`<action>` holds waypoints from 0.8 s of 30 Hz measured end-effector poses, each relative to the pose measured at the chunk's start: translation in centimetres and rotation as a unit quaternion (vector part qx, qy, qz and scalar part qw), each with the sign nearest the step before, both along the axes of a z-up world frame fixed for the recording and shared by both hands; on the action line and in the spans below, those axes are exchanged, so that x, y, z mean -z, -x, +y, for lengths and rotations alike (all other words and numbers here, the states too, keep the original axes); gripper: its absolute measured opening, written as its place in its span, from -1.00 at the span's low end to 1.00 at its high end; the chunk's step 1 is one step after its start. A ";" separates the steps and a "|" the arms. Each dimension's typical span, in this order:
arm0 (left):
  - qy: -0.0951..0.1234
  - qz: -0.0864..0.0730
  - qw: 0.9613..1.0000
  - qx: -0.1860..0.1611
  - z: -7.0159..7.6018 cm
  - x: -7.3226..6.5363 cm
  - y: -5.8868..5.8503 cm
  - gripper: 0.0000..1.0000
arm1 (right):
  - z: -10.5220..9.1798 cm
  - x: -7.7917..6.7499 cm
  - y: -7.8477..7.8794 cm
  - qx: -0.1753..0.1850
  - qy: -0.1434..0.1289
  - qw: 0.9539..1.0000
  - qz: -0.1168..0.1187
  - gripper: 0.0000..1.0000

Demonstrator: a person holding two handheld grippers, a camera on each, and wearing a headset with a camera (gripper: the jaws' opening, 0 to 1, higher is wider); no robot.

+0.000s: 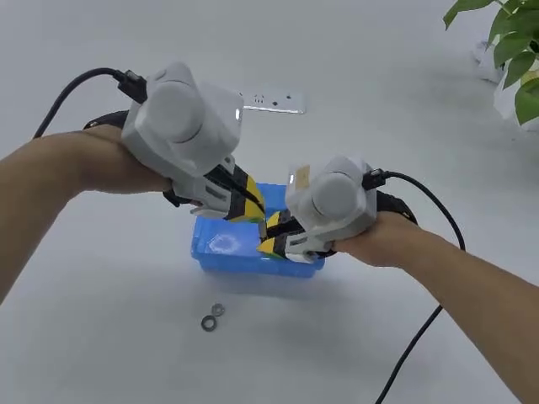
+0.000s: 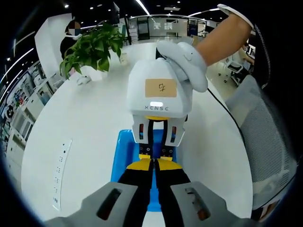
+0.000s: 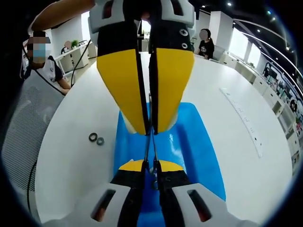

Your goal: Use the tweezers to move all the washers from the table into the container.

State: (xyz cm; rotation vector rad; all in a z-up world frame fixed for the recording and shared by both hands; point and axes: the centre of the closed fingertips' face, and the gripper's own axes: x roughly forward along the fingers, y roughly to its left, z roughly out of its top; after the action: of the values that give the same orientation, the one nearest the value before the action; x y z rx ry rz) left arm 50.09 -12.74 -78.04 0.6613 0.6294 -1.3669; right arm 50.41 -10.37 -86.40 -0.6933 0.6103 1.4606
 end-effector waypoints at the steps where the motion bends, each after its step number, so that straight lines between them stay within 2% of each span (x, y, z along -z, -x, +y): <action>1: 0.000 -0.001 1.000 0.000 0.0 -0.1 0.0 -0.88 | 0.0 -0.1 0.0 0.000 0.000 1.000 -0.002 -0.77; 10: 0.000 -0.009 1.000 0.001 0.3 -1.4 0.2 -0.88 | 0.3 -1.4 0.0 -0.006 -0.004 1.000 -0.016 -0.77; 24: -0.003 -0.024 1.000 0.000 0.7 -3.6 1.4 -0.88 | 0.6 -3.8 0.8 -0.010 -0.007 0.999 -0.036 -0.77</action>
State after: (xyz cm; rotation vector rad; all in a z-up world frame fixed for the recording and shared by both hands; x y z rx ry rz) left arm 48.72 -12.04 -74.44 0.6962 0.5948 -1.3463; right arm 49.63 -9.75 -82.65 -0.7398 0.5380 1.4512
